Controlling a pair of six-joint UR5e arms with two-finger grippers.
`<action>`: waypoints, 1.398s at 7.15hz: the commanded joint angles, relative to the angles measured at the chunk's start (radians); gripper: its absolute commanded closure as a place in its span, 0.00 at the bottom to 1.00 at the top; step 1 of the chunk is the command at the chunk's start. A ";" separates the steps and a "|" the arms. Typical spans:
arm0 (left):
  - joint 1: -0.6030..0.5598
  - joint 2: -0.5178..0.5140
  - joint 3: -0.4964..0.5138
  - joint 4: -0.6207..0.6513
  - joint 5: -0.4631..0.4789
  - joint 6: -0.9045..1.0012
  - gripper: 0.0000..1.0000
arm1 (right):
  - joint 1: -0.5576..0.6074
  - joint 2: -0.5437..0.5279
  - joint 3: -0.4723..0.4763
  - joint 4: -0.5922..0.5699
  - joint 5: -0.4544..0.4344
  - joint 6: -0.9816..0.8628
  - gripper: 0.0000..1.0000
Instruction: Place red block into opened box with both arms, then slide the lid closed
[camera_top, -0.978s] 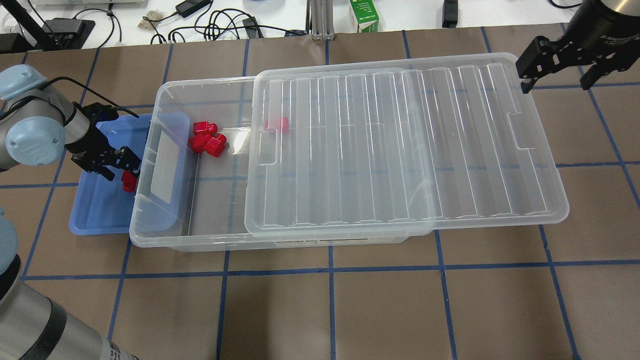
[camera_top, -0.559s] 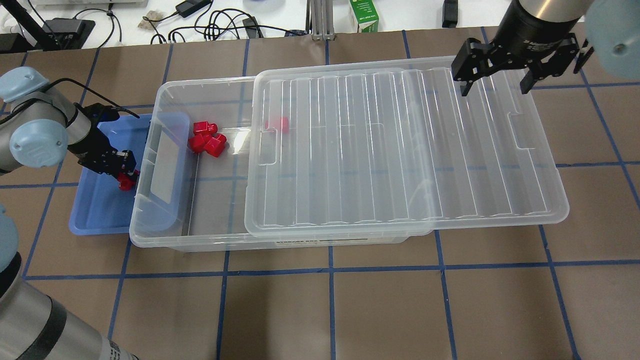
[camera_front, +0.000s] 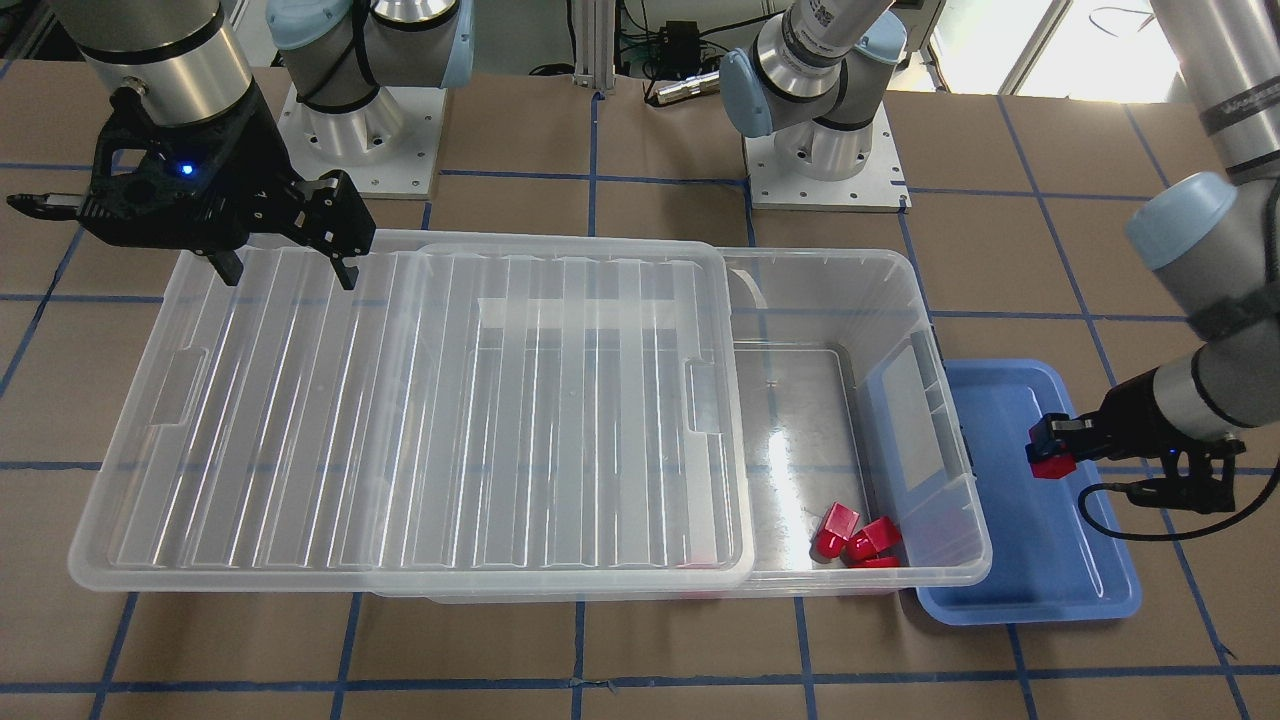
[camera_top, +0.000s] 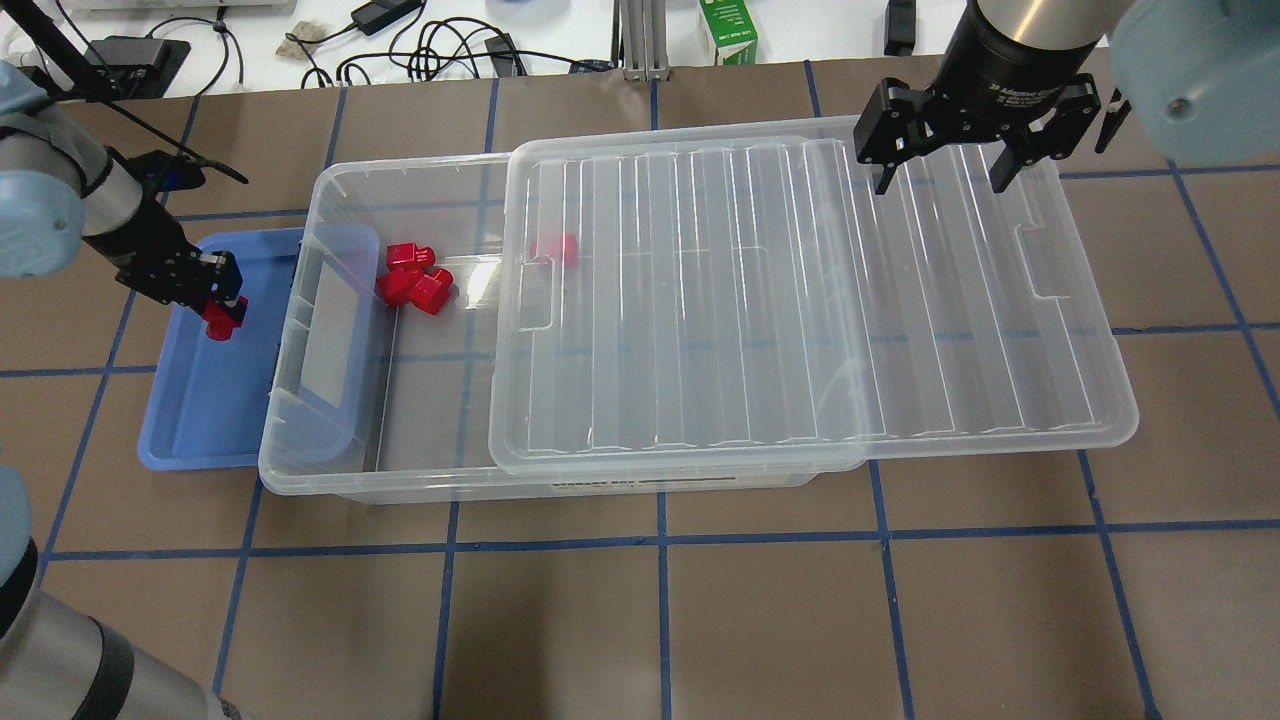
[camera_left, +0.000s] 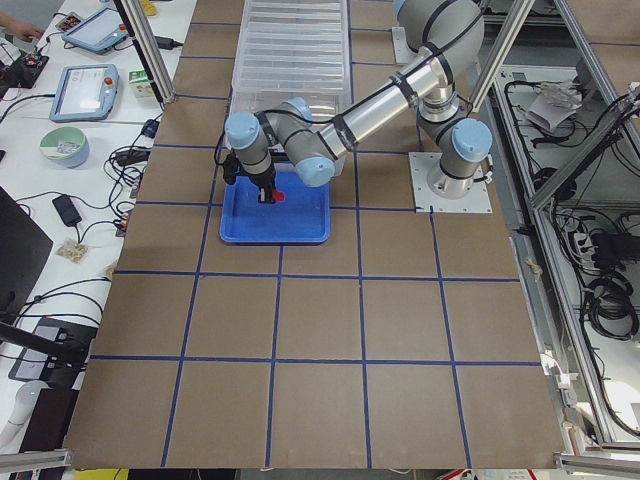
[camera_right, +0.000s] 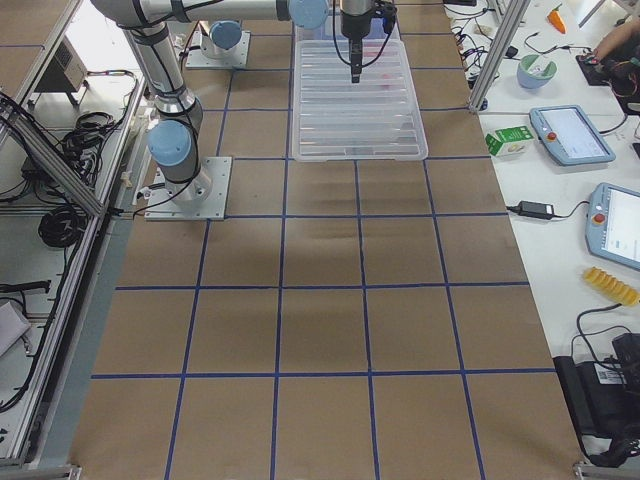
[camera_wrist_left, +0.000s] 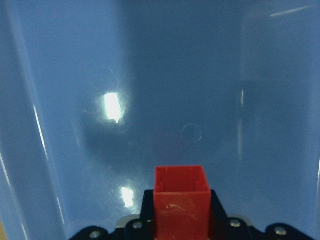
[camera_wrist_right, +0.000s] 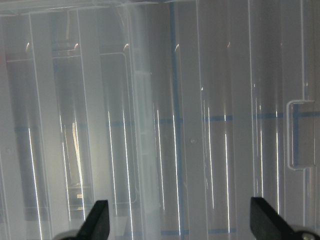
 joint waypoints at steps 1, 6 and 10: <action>-0.101 0.098 0.107 -0.185 0.006 -0.073 0.90 | -0.001 0.002 0.006 -0.002 0.008 0.002 0.00; -0.371 0.184 -0.105 -0.014 0.008 -0.314 0.77 | -0.002 0.002 -0.003 -0.005 -0.007 -0.013 0.00; -0.379 0.166 -0.345 0.254 0.003 -0.380 0.86 | -0.024 0.002 -0.005 -0.005 0.002 -0.016 0.00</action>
